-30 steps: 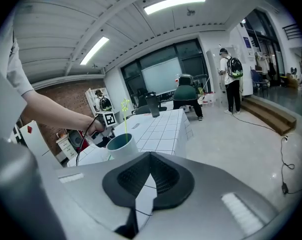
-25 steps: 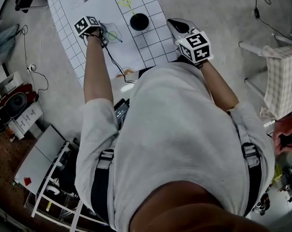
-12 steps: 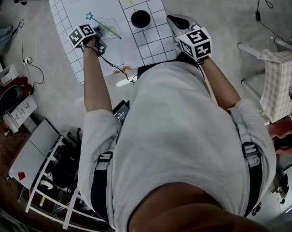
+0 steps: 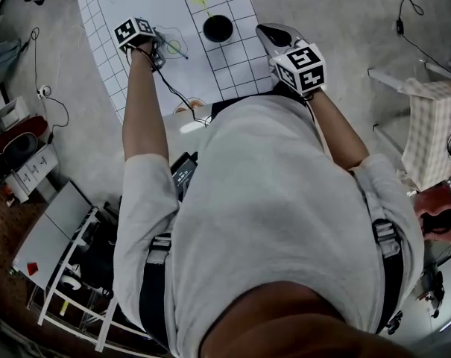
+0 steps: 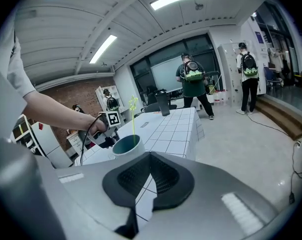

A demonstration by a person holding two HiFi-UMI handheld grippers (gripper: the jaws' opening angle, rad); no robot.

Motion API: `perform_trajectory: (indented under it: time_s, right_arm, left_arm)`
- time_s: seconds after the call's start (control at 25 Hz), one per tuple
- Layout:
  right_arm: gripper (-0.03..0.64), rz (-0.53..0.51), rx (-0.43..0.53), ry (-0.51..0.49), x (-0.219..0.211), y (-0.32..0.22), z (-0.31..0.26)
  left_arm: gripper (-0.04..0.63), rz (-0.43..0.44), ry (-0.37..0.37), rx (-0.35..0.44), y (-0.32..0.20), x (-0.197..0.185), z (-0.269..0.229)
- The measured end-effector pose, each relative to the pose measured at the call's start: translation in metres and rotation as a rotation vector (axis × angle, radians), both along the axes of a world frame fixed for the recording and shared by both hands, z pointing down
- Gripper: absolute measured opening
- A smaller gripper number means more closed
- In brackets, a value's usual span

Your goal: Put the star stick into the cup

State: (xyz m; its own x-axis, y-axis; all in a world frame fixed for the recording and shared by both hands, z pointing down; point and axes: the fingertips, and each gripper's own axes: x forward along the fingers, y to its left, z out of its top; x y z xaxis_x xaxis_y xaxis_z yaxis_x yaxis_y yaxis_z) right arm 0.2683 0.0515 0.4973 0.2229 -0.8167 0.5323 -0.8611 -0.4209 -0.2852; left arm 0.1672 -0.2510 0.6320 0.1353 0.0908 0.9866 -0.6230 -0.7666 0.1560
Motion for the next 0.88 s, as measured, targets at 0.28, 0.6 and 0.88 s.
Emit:
perform_trajectory:
  time_s: [0.28,0.6,0.88]
  right_arm:
    - [0.000,-0.003,0.010,-0.005,0.001,0.000,0.001]
    - [0.000,-0.014,0.005,0.013,0.009,0.000,-0.002]
    - [0.000,-0.090,0.004,0.026,-0.008,-0.010,-0.005]
  left_arm:
    - [0.002,-0.040,0.037,-0.034,0.001,0.000,0.000]
    - [-0.002,-0.160,0.355,0.009,-0.005,-0.001,-0.025]
    - [0.003,-0.038,0.354,0.145,-0.010,-0.001,-0.032]
